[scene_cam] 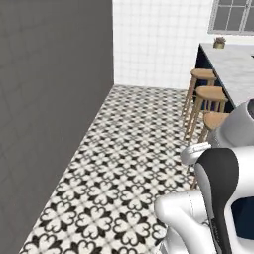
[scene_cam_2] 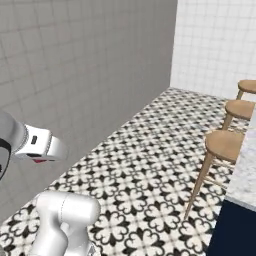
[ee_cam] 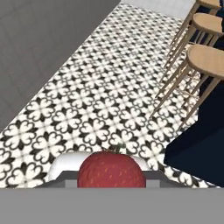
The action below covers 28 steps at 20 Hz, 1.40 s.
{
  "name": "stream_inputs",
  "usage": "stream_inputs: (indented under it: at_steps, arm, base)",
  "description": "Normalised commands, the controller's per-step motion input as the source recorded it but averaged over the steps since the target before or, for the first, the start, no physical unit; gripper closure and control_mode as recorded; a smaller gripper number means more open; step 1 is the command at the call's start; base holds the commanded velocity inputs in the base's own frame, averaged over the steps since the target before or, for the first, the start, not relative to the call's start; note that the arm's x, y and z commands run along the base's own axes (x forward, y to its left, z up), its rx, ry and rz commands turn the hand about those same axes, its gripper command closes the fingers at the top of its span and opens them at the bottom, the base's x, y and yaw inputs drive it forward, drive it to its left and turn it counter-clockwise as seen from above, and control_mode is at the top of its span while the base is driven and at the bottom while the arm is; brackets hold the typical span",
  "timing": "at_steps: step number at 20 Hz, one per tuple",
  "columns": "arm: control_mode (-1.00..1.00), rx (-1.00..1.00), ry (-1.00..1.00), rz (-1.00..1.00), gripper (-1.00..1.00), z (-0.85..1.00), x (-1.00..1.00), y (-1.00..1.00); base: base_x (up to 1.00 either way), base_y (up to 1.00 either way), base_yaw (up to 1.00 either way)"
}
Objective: Take the strawberry from the fridge and place it on top of the pancake, located on the dining counter.
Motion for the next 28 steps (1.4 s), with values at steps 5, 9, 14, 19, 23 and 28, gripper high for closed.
stream_inputs:
  at_steps: [5,9,14,19,23,28]
  arm:
    - [1.00,0.00,0.00,0.00,1.00,0.00,0.00,0.00]
    - [1.00,0.00,0.00,0.00,1.00,0.00,0.00,0.00]
    - [1.00,0.00,0.00,0.00,1.00,0.00,0.00,0.00]
    - [1.00,0.00,0.00,0.00,1.00,0.00,0.00,0.00]
    - [1.00,0.00,0.00,0.00,1.00,0.00,0.00,0.00]
    - [1.00,0.00,0.00,0.00,1.00,0.00,0.00,0.00]
  base:
    - [1.00,0.16,-0.58]
    - [1.00,0.51,-0.69]
    - [1.00,0.64,-0.72]
    - [1.00,0.36,-0.68]
    - [1.00,0.26,-0.65]
    - [1.00,0.31,-0.64]
